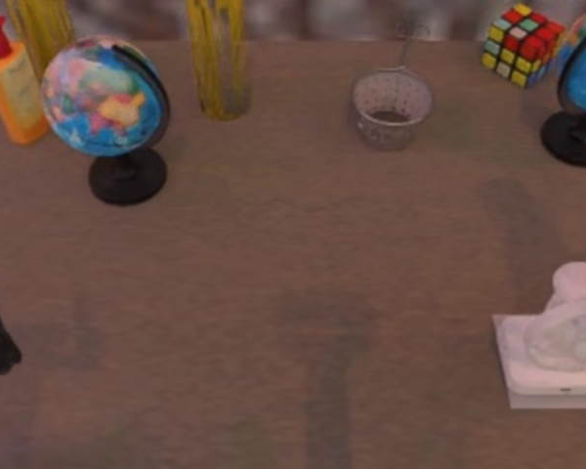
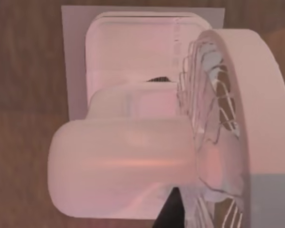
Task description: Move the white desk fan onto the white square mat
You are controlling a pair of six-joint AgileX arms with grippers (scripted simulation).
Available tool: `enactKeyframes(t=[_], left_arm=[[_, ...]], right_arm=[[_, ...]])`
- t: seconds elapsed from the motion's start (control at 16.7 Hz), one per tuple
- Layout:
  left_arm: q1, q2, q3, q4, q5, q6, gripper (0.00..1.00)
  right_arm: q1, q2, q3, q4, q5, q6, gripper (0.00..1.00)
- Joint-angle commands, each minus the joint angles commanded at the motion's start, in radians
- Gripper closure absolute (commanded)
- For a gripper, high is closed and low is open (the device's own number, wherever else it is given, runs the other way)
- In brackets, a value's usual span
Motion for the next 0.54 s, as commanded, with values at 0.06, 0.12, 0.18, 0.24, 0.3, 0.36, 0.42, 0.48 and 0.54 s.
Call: enactKeyframes(t=[0.06,0.12,0.18,0.24,0.3,0.36,0.42,0.48,0.54], left_arm=[[0.0,0.0,0.0,0.0,0.0,0.0,0.0],[0.0,0.0,0.0,0.0,0.0,0.0,0.0],[0.0,0.0,0.0,0.0,0.0,0.0,0.0],[0.0,0.0,0.0,0.0,0.0,0.0,0.0],[0.0,0.0,0.0,0.0,0.0,0.0,0.0],[0.0,0.0,0.0,0.0,0.0,0.0,0.0],[0.0,0.0,0.0,0.0,0.0,0.0,0.0],[0.0,0.0,0.0,0.0,0.0,0.0,0.0],[0.0,0.0,0.0,0.0,0.0,0.0,0.0]], right_arm=[[0.0,0.0,0.0,0.0,0.0,0.0,0.17],[0.0,0.0,0.0,0.0,0.0,0.0,0.1],[0.0,0.0,0.0,0.0,0.0,0.0,0.02],[0.0,0.0,0.0,0.0,0.0,0.0,0.0],[0.0,0.0,0.0,0.0,0.0,0.0,0.0],[0.0,0.0,0.0,0.0,0.0,0.0,0.0],[0.0,0.0,0.0,0.0,0.0,0.0,0.0],[0.0,0.0,0.0,0.0,0.0,0.0,0.0],[0.0,0.0,0.0,0.0,0.0,0.0,0.0]])
